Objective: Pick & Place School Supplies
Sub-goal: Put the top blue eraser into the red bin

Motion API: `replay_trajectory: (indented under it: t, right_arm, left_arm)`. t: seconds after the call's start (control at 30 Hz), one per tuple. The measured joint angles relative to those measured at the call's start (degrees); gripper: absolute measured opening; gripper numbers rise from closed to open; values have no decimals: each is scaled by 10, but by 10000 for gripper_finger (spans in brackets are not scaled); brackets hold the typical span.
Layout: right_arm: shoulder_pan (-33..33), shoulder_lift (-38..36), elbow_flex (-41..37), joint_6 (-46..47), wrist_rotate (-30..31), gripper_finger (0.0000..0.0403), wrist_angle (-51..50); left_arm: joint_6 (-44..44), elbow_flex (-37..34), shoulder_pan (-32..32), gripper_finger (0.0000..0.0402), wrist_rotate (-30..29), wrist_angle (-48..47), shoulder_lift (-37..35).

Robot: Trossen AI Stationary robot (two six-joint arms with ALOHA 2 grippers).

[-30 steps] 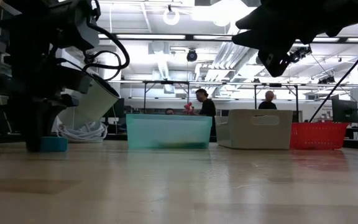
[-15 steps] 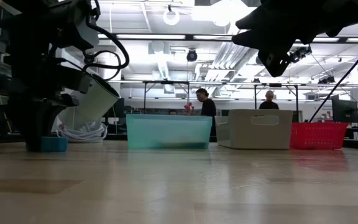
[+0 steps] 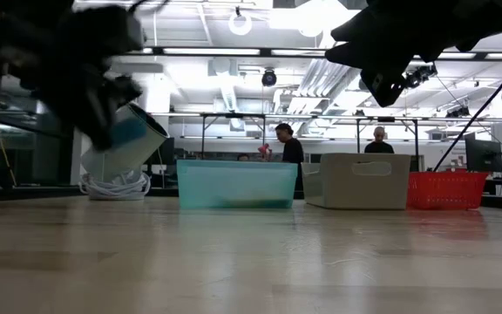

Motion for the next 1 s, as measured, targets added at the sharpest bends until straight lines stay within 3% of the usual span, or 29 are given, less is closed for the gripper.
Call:
replay_trajectory:
  t: [0.67,1.0]
  right_arm:
    - [0,0,0,-122,18,91,70]
    - [6,0,0,-173,19,91,82]
  left_arm:
    - [62,0,-4,39,-8,306,-3]
    - [107,0,15,39,-11,501,88]
